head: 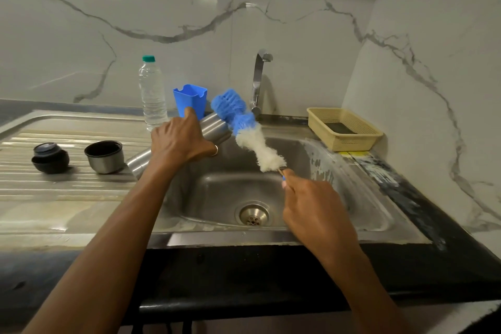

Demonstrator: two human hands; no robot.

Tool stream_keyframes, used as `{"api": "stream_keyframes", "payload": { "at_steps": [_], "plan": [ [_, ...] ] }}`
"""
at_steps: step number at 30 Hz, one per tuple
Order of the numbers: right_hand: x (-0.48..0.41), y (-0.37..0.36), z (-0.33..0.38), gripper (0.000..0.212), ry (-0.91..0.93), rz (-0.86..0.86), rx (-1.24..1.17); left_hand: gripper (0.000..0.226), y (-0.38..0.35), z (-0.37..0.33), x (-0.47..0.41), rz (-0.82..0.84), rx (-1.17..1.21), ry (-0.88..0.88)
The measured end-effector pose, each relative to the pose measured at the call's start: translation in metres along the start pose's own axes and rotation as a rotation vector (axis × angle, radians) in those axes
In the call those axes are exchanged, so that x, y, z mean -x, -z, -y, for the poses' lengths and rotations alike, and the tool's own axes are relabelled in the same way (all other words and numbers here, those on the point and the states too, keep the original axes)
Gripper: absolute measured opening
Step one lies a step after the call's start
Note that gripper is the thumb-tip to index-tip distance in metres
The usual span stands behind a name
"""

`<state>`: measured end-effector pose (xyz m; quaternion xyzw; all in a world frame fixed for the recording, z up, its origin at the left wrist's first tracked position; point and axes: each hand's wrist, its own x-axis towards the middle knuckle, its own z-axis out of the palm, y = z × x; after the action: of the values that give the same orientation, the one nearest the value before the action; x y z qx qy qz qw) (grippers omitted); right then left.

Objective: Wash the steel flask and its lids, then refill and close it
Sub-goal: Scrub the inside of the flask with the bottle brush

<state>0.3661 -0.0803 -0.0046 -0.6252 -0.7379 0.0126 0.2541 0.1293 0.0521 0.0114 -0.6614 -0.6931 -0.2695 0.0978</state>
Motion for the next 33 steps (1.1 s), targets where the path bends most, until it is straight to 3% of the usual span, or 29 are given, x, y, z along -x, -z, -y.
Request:
{"api": "stream_keyframes", "payload": {
  "at_steps": [7, 15, 20, 25, 33],
  "plan": [
    [-0.047, -0.011, 0.011, 0.021, 0.022, -0.094, 0.013, 0.053, -0.008, -0.001, -0.002, 0.052, 0.048, -0.084],
    [-0.013, 0.002, -0.010, 0.030, 0.009, -0.038, 0.031, 0.047, -0.001, 0.010, -0.009, 0.100, 0.113, -0.073],
    [-0.041, 0.004, 0.004, 0.026, 0.036, -0.103, 0.042, 0.079, -0.001, 0.001, -0.011, 0.233, 0.194, -0.124],
    [-0.043, 0.002, 0.002, 0.024, 0.048, -0.097, 0.051, 0.092, 0.004, 0.000, -0.009, 0.280, 0.062, -0.128],
    [-0.016, 0.013, -0.012, 0.032, 0.024, -0.064, 0.048, 0.067, 0.008, -0.006, -0.005, 0.131, -0.042, -0.191]
  ]
}}
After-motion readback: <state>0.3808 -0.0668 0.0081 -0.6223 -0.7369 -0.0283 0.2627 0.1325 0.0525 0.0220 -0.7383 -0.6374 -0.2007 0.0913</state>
